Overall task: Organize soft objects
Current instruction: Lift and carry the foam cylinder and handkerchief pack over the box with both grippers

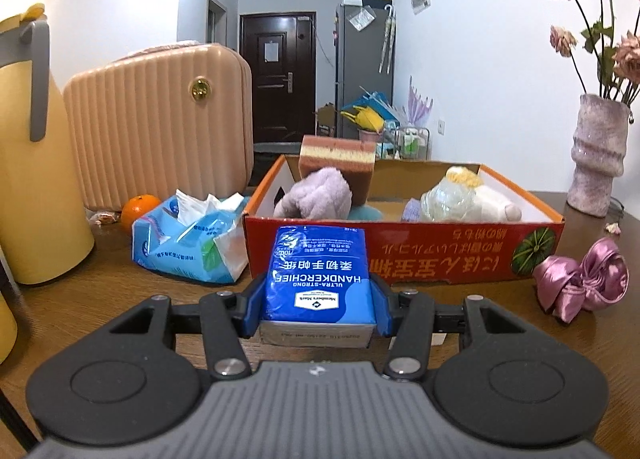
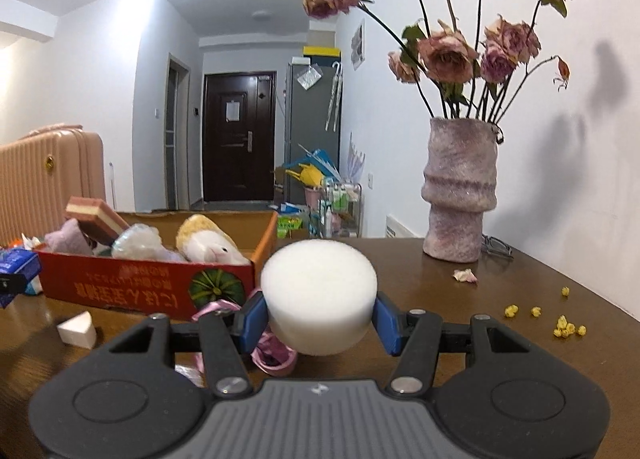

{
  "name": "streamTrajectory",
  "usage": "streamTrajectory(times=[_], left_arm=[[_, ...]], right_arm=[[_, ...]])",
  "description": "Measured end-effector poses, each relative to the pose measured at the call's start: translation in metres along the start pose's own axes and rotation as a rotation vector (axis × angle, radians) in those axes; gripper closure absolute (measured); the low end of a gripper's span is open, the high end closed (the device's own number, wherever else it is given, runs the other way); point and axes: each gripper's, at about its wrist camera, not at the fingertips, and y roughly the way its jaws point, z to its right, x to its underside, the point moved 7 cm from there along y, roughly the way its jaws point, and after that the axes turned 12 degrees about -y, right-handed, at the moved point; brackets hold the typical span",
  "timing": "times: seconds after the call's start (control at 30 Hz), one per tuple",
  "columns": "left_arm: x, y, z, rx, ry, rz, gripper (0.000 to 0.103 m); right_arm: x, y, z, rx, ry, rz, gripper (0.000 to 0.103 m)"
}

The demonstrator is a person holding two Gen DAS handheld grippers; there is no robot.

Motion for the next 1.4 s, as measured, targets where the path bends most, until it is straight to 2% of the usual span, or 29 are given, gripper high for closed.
streamTrajectory(times=[0.63, 1.4], left_arm=[[-0.021, -0.015, 0.037, 0.04, -0.049, 0.097, 0.05], [-0.047, 0.018, 0.077, 0.078, -0.058, 0.157, 0.05]], right_arm=[[-0.036, 0.008, -0.044, -0.037, 0.011, 0.105, 0.048], [-0.07, 0.066, -0.05, -0.069, 0.055, 0.126, 0.048]])
